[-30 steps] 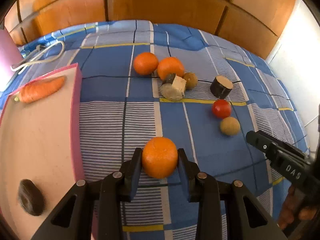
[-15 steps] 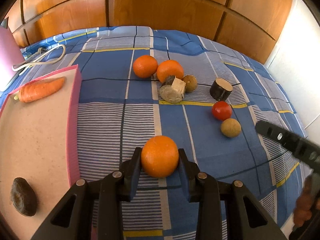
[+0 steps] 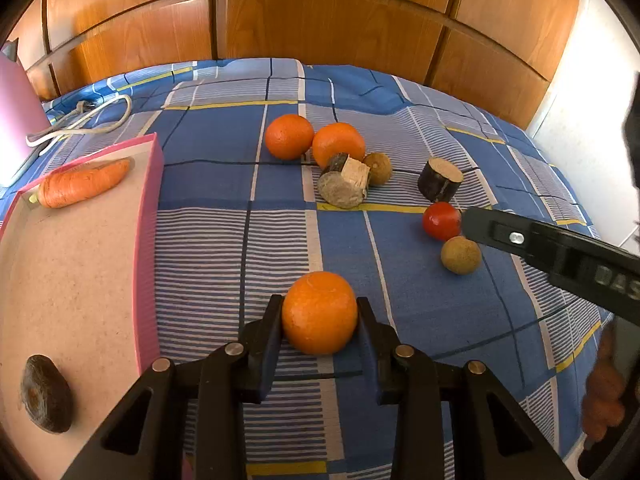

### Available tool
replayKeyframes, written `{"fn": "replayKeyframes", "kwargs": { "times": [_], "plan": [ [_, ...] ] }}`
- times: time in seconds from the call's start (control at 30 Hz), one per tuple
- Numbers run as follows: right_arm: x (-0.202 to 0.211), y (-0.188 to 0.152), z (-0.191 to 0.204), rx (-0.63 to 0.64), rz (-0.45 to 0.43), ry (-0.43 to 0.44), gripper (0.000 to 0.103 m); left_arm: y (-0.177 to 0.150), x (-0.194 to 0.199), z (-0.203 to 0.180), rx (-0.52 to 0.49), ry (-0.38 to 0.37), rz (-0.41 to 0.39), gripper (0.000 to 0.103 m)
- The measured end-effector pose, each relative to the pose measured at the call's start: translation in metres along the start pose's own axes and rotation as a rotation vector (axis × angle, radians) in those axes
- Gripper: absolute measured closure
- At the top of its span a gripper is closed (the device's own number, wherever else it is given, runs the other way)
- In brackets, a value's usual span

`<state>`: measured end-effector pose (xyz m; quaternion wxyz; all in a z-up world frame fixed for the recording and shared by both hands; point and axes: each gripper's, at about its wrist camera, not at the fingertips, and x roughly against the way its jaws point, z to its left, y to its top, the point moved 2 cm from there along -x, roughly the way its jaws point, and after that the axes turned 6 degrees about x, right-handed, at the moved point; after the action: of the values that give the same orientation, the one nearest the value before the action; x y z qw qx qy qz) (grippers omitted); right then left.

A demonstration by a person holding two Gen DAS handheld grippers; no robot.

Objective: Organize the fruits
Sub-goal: 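Place the orange in the tray with the left tool while the right tool grasps the tomato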

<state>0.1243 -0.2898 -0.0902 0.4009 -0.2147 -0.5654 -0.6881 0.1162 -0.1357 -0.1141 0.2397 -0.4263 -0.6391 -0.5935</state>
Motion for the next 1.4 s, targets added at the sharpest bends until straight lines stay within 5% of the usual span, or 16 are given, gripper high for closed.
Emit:
{"fn": "replayKeyframes", "kwargs": {
  "times": [0.47,0.73,0.93,1.2,1.27,1.33,1.4],
  "plan": [
    [-0.043,0.004,0.014,0.145,0.069,-0.093,0.073,0.006,0.004,0.001,0.025,-0.034,0.022,0.069],
    [-0.046,0.004,0.019,0.19,0.077,-0.114,0.073,0.032,0.06,0.026,0.119,-0.111,-0.085,0.069],
    [-0.047,0.004,0.021,0.199,0.082,-0.133,0.073,0.045,0.084,0.098,0.26,0.02,-0.141,0.069],
    [-0.047,0.004,0.024,0.206,0.087,-0.161,0.073,0.038,0.071,0.168,0.379,0.158,-0.078,0.068],
    [-0.047,0.004,0.025,0.204,0.087,-0.167,0.073,0.034,0.071,0.174,0.387,0.17,-0.074,0.058],
    [-0.048,0.005,0.026,0.208,0.089,-0.173,0.073,0.031,0.075,0.178,0.409,0.183,-0.08,0.028],
    [-0.048,0.005,0.027,0.213,0.091,-0.181,0.073,0.026,0.084,0.179,0.424,0.173,-0.101,0.028]
  ]
}}
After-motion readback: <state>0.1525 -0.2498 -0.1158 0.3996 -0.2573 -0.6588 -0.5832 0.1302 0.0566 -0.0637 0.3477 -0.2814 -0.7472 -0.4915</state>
